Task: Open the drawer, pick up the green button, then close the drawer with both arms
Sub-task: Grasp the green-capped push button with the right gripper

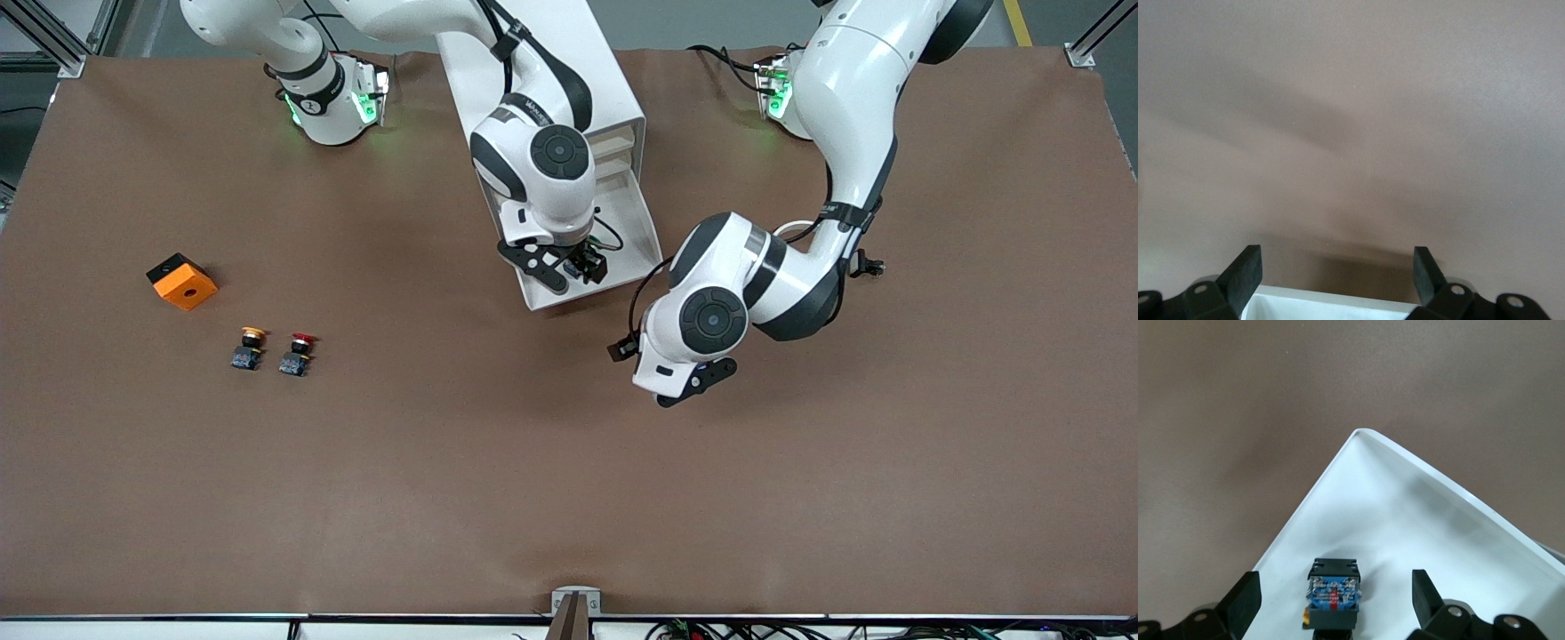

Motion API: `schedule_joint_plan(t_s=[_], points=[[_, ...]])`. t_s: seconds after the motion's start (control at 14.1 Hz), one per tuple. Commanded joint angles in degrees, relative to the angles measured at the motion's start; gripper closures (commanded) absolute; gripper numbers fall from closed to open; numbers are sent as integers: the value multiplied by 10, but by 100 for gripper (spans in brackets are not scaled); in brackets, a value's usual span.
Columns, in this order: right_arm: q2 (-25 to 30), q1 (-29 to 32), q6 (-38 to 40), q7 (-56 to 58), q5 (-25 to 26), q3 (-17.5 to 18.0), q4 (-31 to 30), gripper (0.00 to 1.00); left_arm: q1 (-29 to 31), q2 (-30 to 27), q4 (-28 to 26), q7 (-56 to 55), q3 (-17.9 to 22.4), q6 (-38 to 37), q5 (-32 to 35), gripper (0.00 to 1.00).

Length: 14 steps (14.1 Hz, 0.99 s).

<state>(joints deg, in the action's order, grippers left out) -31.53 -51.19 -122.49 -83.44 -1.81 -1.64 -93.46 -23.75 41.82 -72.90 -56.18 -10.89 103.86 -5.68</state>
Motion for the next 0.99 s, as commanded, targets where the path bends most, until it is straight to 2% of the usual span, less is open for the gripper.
schedule_joint_plan(t_s=[0.0, 0.14, 0.21, 0.28, 0.35, 0.42, 0.92], points=[[-24, -9, -13, -5, 21, -6, 8, 0, 4, -8, -7, 19, -7, 13, 12, 0], [-30, -9, -19, -4, 19, -6, 9, 0, 5, -6, -7, 22, -7, 13, 6, 0], [-34, -9, -19, -2, 16, -6, 9, 13, 5, -7, -6, 21, -6, 13, 8, 0], [-35, -5, -18, 1, 8, -3, 11, 40, 1, -7, -6, 18, -4, 11, 10, 0], [-37, -2, -20, 6, -20, 5, 11, 81, -1, -7, -5, 17, -3, 11, 10, 0], [-37, -8, -24, 6, -47, 5, 12, 100, 1, -7, -5, 16, -3, 11, 8, 0], [-27, 2, -19, 27, -56, 6, 15, 100, 3, -5, -5, 20, -2, 12, 11, 0]])
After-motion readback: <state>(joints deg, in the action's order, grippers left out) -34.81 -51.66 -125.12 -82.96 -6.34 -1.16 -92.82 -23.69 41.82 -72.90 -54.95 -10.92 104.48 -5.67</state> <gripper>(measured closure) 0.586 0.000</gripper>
